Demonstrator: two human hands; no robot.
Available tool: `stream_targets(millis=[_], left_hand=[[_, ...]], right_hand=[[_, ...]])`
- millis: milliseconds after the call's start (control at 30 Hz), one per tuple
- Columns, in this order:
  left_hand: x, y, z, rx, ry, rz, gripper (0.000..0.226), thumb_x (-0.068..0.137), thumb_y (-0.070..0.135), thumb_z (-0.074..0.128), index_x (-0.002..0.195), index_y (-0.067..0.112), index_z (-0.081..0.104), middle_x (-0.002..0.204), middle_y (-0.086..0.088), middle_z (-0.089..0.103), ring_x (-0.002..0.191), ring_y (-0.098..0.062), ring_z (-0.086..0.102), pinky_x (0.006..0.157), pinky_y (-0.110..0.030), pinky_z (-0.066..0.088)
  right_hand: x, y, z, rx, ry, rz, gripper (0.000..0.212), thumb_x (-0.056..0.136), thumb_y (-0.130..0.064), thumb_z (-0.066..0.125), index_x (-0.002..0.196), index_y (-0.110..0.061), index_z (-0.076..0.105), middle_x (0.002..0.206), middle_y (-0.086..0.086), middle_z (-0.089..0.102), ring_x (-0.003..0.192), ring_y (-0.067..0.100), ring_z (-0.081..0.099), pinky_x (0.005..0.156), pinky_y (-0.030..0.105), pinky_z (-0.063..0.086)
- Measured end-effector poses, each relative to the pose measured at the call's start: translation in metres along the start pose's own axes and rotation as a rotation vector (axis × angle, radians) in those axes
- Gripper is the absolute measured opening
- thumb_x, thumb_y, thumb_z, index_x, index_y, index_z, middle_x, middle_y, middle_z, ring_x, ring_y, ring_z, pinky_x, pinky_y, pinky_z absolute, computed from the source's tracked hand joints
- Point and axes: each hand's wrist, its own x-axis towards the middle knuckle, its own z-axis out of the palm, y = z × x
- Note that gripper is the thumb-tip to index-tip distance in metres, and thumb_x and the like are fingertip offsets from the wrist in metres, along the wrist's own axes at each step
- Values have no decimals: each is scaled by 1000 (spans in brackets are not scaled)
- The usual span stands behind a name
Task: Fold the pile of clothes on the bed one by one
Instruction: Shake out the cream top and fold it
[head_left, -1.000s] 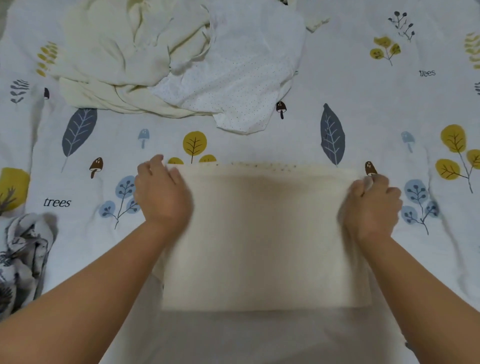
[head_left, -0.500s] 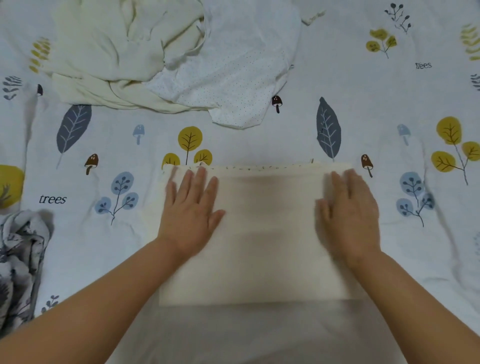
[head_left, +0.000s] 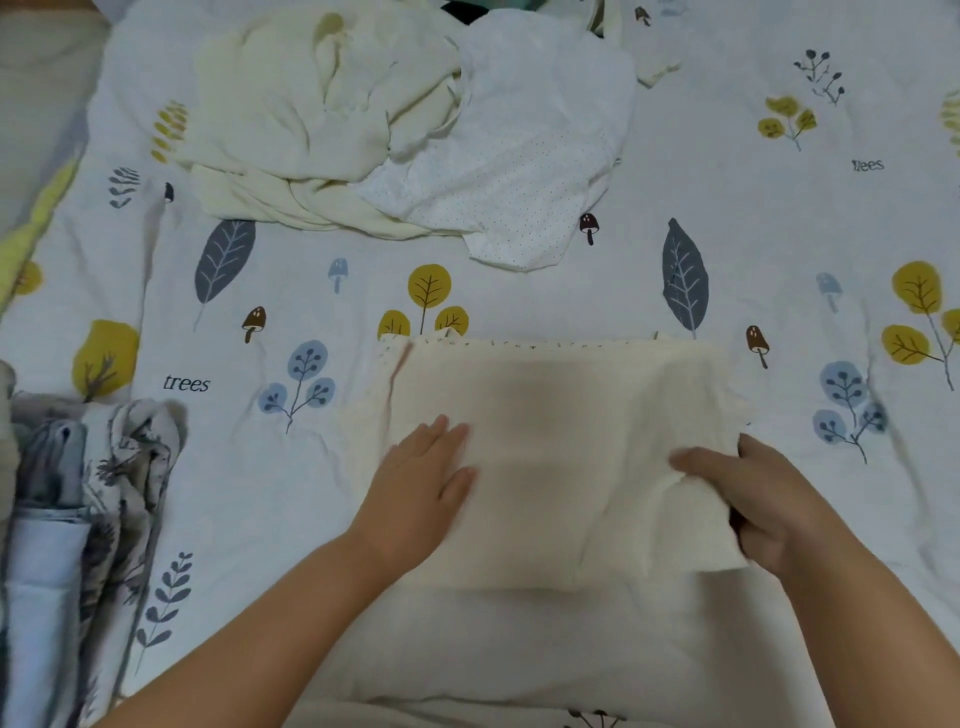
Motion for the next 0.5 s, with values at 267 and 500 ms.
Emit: stream_targets(millis=[267,500], left_hand=[[1,19,-52,-1166,-74,-123,29,91,49,34,113,46,52,122,13,60,110,-3,57,93,-27,44],[12,-19,-55,-1392,44,-492,42,90,48,49,105,15,70,106,-7,71,96,-21,68,81,-33,55]], right_hand=[[-66,-10,113,-548,29,-561,52,73,-14,66,118,-29,45,86,-7,61,75,10,59,63,26,45],[-73,38,184,-796,-321,-626,55,90,-23,52,141,-27,32,135,-5,37,115,19,49,99,30,41]])
